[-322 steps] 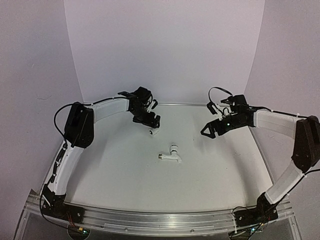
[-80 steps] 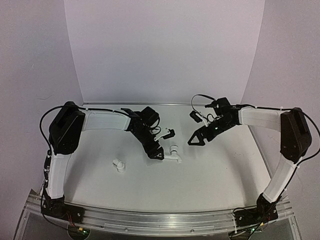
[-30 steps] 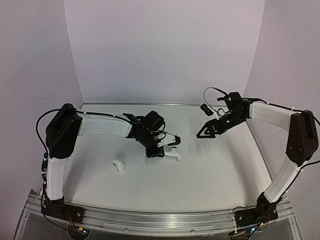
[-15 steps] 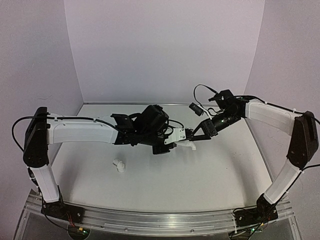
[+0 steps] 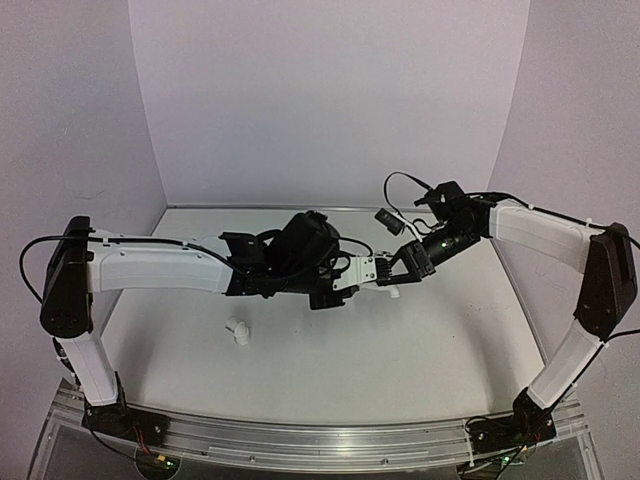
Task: Install the water faucets
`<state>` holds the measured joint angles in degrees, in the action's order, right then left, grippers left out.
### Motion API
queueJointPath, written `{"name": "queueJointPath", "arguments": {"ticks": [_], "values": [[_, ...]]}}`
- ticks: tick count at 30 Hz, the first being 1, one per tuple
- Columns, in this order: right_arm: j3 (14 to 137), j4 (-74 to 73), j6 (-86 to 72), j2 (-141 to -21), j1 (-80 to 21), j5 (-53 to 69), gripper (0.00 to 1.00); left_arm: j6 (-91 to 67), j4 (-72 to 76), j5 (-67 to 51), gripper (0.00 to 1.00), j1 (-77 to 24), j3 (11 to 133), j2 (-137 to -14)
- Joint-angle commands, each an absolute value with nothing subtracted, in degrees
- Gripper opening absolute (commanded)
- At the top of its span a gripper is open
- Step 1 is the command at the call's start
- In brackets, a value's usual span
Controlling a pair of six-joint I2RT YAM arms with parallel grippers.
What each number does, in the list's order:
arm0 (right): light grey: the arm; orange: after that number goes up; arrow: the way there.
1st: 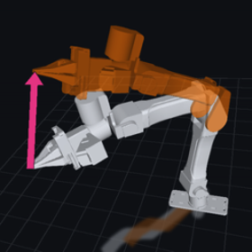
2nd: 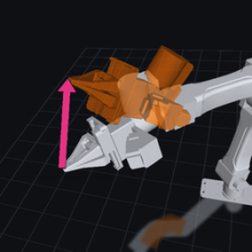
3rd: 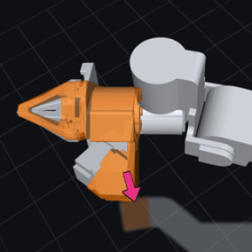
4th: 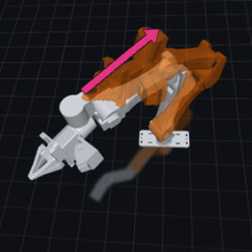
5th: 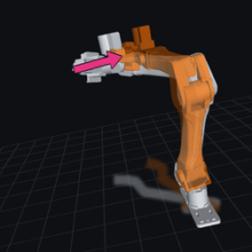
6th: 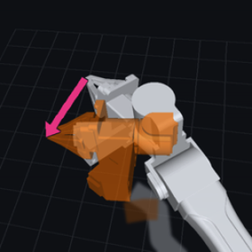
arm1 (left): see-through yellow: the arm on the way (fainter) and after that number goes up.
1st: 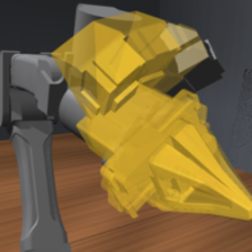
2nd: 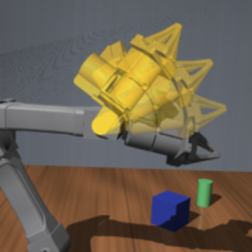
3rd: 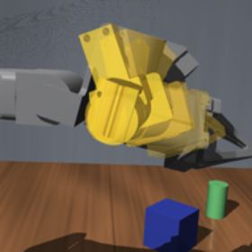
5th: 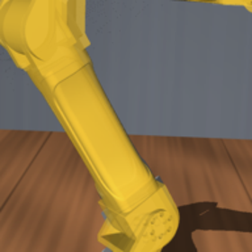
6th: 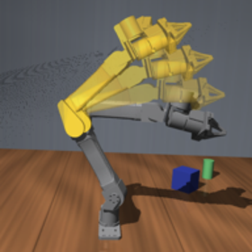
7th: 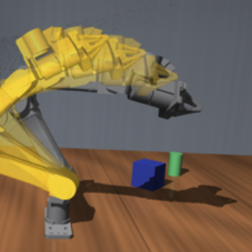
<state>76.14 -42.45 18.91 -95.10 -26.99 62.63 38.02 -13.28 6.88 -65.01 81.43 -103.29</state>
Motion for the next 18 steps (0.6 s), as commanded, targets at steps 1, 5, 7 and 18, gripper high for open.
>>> {"name": "queueJointPath", "arguments": {"ticks": [1,5,7,18], "values": [[75.9,-43.0,20.0,-92.3,-27.6,65.6,0.48,38.2,-8.5,8.0,0.00,-65.8,80.7,-99.7],[76.3,-42.9,19.7,-92.6,-27.6,66.5,0.41,38.0,-6.3,8.8,0.00,-66.5,80.2,-99.1],[76.1,-42.9,19.5,-93.0,-27.6,67.6,0.40,38.0,-5.0,9.5,0.00,-66.8,79.9,-98.8],[76.6,-42.6,18.8,-93.2,-27.6,68.7,0.35,37.2,-2.7,12.6,0.00,-67.4,80.7,-100.1]]}}
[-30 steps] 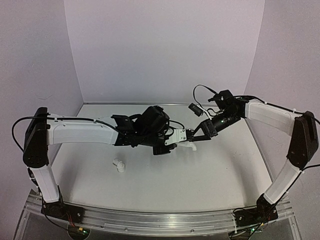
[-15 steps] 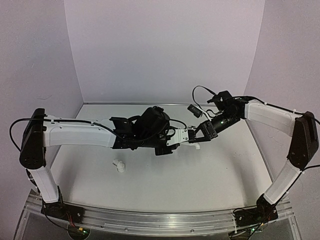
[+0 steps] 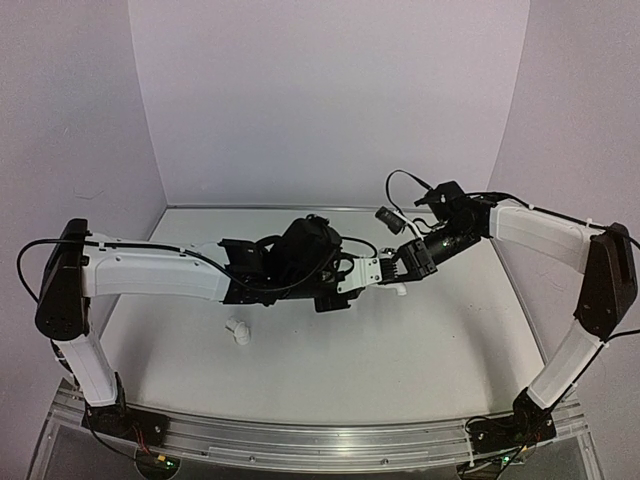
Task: Install the water faucets
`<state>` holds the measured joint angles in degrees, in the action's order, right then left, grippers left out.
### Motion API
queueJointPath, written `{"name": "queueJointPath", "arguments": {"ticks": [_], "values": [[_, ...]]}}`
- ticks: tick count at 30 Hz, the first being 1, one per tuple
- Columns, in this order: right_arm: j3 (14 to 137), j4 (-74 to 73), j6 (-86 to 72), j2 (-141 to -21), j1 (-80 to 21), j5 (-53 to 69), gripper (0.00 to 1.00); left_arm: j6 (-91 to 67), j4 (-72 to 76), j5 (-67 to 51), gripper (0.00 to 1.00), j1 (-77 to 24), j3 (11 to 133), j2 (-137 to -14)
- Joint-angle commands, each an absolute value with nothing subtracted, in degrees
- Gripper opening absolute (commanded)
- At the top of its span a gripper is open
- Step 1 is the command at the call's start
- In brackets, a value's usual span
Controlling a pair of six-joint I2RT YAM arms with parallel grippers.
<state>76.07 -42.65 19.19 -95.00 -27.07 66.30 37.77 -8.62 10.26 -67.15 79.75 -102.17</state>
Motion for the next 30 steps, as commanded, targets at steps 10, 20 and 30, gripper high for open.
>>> {"name": "queueJointPath", "arguments": {"ticks": [10,20,30], "values": [[77.5,-42.3,18.1,-92.8,-27.4,67.7,0.50,36.0,2.1,16.1,0.01,-67.4,80.2,-100.6],[79.3,-37.4,13.2,-91.1,-26.8,67.6,0.46,34.5,2.9,15.0,0.00,-67.4,77.8,-98.2],[75.2,-24.6,3.3,-86.2,-26.8,66.6,0.35,32.5,5.8,16.6,0.00,-67.5,77.1,-97.2]]}}
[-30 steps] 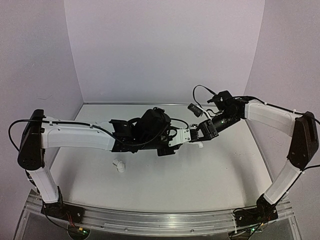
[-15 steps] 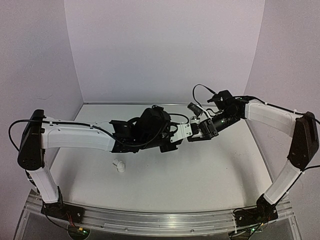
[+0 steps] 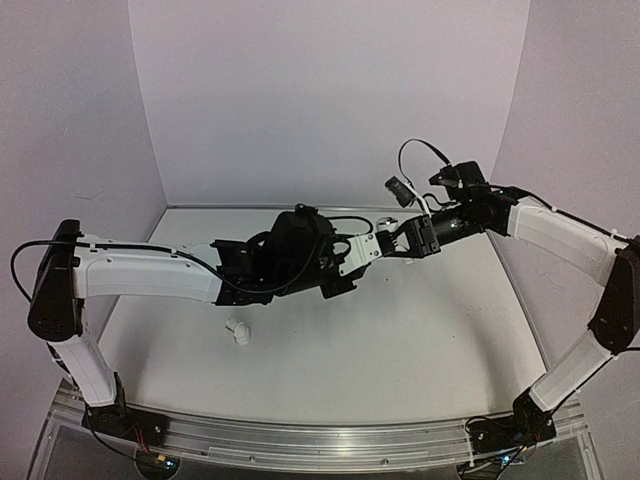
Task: Install the water faucets
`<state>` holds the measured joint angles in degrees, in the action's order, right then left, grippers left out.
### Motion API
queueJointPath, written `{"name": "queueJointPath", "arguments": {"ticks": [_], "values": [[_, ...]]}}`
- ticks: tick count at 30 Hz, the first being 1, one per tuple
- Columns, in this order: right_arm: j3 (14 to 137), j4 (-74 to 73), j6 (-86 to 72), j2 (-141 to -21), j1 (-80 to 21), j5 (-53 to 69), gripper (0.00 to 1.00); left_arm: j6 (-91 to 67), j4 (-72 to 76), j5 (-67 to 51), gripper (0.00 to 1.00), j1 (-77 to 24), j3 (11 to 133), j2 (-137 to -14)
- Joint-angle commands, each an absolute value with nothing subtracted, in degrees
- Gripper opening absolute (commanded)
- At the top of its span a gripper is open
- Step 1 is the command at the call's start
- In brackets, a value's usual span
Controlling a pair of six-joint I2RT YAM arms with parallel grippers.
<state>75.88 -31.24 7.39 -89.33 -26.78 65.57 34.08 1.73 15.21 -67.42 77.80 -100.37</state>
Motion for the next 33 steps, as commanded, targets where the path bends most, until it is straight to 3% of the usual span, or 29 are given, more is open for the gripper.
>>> {"name": "queueJointPath", "arguments": {"ticks": [1,14,17,23,29,33], "values": [[75.1,-24.5,3.1,-86.2,-26.8,67.1,0.35,32.4,6.0,16.7,0.00,-67.5,77.1,-97.1],[74.3,-24.4,2.5,-86.8,-26.8,67.7,0.43,33.1,7.5,15.7,0.00,-67.4,76.5,-95.9],[73.8,-24.3,2.4,-86.7,-26.8,66.9,0.54,33.3,7.5,15.8,0.00,-67.5,76.8,-96.1],[73.6,-24.2,2.2,-86.7,-26.8,67.2,0.43,33.4,7.4,15.7,0.00,-67.6,77.1,-96.5],[74.0,-23.6,1.6,-87.0,-26.8,67.8,0.41,33.3,7.6,15.8,0.00,-67.7,77.4,-96.9],[73.9,-22.8,1.0,-87.6,-26.8,67.9,0.33,33.3,7.6,15.8,0.00,-67.7,77.8,-97.2]]}}
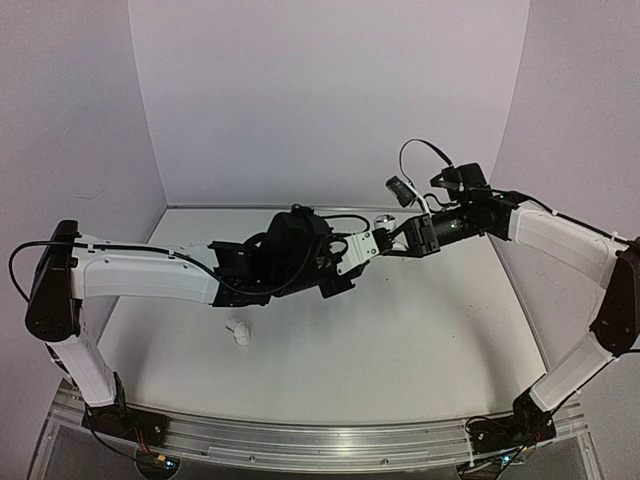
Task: Install the water faucets
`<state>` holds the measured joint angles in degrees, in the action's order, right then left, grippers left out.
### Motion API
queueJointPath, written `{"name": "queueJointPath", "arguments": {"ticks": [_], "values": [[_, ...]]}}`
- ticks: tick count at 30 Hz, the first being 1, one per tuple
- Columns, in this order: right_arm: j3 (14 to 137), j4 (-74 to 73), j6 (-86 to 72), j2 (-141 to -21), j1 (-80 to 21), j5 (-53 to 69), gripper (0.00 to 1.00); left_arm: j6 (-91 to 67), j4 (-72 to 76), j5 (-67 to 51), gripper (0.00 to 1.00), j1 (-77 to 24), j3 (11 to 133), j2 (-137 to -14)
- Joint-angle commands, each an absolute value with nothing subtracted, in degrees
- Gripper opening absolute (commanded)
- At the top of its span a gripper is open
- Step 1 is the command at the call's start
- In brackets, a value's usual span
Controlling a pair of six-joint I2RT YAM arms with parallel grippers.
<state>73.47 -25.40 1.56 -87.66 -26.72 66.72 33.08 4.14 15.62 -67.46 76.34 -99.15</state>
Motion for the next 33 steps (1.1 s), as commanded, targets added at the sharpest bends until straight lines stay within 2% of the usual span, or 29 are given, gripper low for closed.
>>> {"name": "queueJointPath", "arguments": {"ticks": [1,5,8,10,11,12,14,17,24,33], "values": [[73.8,-22.7,0.9,-87.6,-26.8,68.0,0.29,33.3,7.6,15.9,0.00,-67.8,77.9,-97.3],[73.7,-22.2,0.6,-87.4,-26.8,68.0,0.18,33.2,7.4,15.6,0.02,-67.8,78.0,-97.4],[73.7,-22.1,0.5,-87.4,-26.8,67.8,0.10,32.8,7.1,15.7,0.09,-67.8,78.0,-97.3],[73.8,-22.1,0.5,-87.4,-26.7,67.5,0.04,32.8,5.6,15.7,0.27,-67.7,78.2,-97.1],[73.9,-22.1,0.4,-87.3,-26.7,67.2,0.01,32.6,4.6,15.9,0.41,-67.8,78.3,-96.8],[74.0,-22.1,0.4,-87.2,-26.7,66.8,0.00,32.1,2.8,16.2,0.50,-67.7,78.6,-96.2],[74.1,-22.1,0.4,-86.9,-26.7,66.0,0.00,30.4,-3.6,16.2,0.67,-67.8,79.2,-95.0],[73.7,-22.2,1.0,-85.9,-26.0,64.2,0.00,26.1,-15.4,15.1,0.98,-67.6,80.1,-92.6],[71.7,-22.3,3.5,-85.4,-21.5,60.4,0.00,15.7,-40.9,8.9,1.00,-63.8,83.1,-90.3],[66.4,-22.4,8.0,-79.7,-19.9,56.6,0.00,6.6,-62.9,2.0,0.99,-50.2,87.9,-100.0]]}}
